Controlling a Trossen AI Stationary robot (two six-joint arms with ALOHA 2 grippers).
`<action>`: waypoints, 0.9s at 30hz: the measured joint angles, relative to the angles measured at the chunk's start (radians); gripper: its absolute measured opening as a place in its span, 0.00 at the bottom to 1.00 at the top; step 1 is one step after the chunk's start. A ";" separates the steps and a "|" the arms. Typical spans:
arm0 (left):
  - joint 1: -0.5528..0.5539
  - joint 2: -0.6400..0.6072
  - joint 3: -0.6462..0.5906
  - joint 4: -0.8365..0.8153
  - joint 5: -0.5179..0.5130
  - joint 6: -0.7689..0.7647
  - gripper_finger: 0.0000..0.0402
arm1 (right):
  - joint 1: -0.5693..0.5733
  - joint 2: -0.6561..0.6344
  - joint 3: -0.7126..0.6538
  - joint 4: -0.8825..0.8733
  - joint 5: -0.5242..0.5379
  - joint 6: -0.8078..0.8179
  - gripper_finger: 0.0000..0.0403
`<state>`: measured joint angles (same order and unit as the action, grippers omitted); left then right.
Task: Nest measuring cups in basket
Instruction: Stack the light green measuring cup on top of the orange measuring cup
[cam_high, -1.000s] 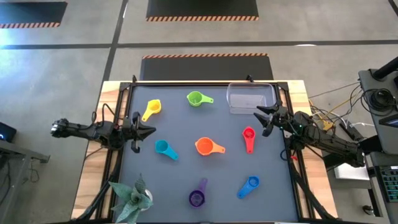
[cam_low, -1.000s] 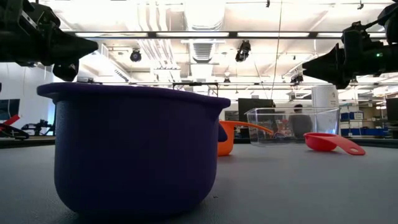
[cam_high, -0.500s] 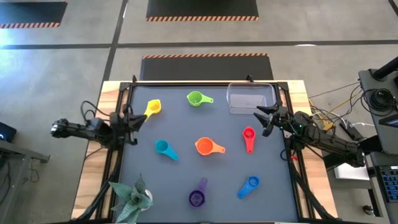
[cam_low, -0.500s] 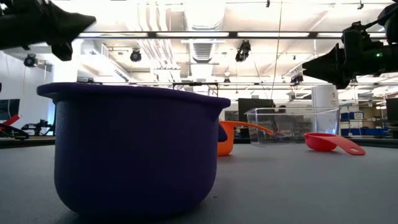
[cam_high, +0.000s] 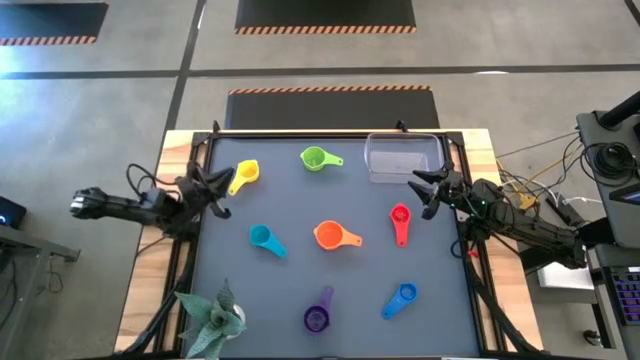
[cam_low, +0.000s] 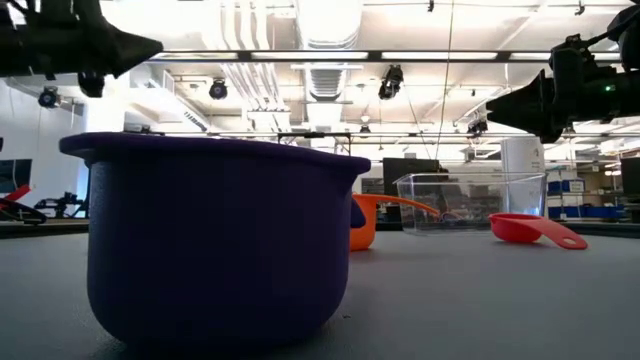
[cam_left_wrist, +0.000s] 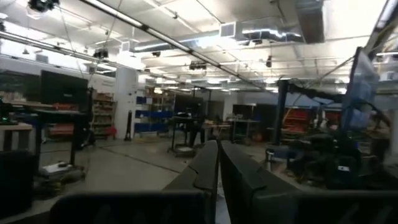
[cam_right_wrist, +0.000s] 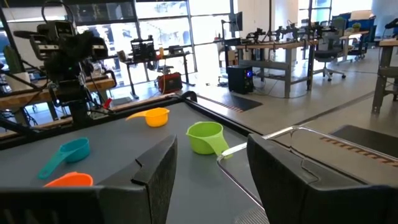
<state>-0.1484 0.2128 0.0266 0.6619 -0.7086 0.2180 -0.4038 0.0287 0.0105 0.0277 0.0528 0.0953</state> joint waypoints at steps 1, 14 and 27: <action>0.003 0.031 0.011 -0.006 0.011 -0.024 0.00 | 0.000 0.000 0.000 0.000 0.000 0.001 0.45; 0.001 0.702 0.463 -0.255 0.020 -0.242 0.00 | 0.000 0.000 0.000 0.000 0.000 0.000 0.45; 0.105 1.233 1.221 -1.027 -0.040 -0.325 0.25 | 0.000 0.000 0.000 0.000 0.000 0.001 0.45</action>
<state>-0.0432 1.4462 1.2475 -0.3646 -0.7483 -0.1068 -0.4040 0.0284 0.0103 0.0277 0.0532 0.0959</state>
